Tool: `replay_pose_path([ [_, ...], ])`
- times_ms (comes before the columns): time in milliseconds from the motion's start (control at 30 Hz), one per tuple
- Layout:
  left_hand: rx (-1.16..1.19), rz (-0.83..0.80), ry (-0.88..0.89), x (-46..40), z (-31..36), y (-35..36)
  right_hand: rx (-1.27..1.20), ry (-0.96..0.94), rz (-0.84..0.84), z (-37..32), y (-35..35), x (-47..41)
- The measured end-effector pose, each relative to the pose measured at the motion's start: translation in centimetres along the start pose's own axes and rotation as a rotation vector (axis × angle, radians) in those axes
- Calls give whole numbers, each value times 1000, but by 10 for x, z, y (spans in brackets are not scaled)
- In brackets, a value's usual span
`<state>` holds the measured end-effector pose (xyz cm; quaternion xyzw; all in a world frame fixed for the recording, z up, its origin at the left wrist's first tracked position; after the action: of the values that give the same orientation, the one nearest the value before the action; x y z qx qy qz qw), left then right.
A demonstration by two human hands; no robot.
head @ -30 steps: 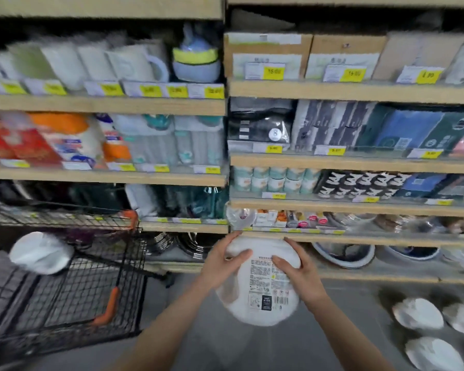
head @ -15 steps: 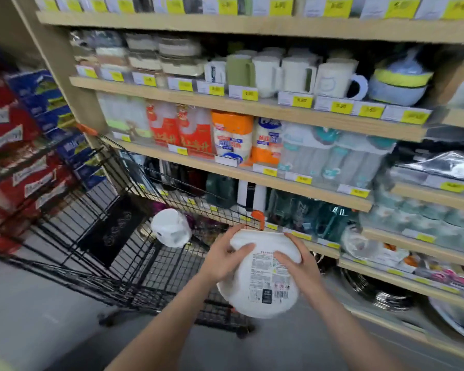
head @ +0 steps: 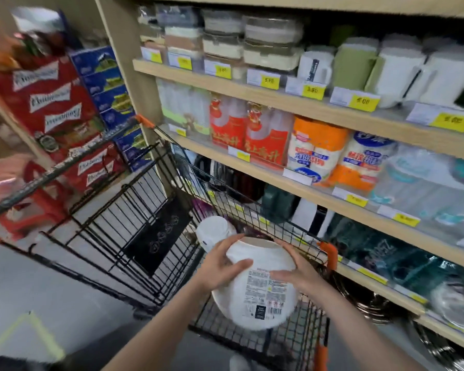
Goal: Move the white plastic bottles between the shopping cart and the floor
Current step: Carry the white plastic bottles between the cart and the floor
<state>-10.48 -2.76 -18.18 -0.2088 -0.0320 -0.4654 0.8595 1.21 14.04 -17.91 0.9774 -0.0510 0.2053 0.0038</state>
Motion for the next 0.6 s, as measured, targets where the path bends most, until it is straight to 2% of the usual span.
replay_pose_path([
  [233,10,-155,-67,-37,-21,-62,175,30,-38,-15,7,-78],
  [367,-207,-266,-107,-67,-53,-96,312,63,11,-8,28,-111],
  [600,-517,-506,-54,-117,-128,-137,334,80,231,31,83,-171],
])
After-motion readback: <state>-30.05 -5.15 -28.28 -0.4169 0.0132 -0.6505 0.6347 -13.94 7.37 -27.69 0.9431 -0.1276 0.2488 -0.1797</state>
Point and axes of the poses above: each hand's wrist, its own x-axis away from the middle knuckle, its own y-axis out of the palm, z = x × y, the point moved 5 cm from there along -x, towards the middle knuckle, and after that the axes turned 8 degrees about -z, right-handed, at the moved point
